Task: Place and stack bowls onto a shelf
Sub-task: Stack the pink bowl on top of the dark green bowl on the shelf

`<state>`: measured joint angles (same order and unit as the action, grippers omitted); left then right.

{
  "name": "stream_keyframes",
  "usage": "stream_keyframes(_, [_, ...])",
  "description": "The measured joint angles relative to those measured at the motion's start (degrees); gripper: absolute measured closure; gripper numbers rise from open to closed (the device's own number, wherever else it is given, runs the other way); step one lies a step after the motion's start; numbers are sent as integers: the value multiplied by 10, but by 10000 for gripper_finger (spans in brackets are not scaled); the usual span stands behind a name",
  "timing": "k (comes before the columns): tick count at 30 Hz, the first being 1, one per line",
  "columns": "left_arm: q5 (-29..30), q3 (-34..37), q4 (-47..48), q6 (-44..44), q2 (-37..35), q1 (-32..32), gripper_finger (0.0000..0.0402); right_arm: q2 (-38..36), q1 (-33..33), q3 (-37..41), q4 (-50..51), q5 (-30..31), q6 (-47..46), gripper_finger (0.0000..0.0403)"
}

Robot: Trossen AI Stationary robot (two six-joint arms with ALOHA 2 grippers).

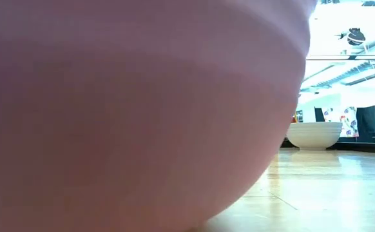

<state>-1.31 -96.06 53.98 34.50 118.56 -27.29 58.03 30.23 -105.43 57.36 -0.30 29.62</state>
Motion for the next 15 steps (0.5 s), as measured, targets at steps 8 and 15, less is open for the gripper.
stream_keyframes(8, [-19, 43, -72, 38, 0, 0, 334, 0, 0, 0, 0, 0, 0, 257])
stream_keyframes(15, [-19, 60, -74, 105, 0, 9, 363, 0, 0, 0, 0, 0, 0, 257])
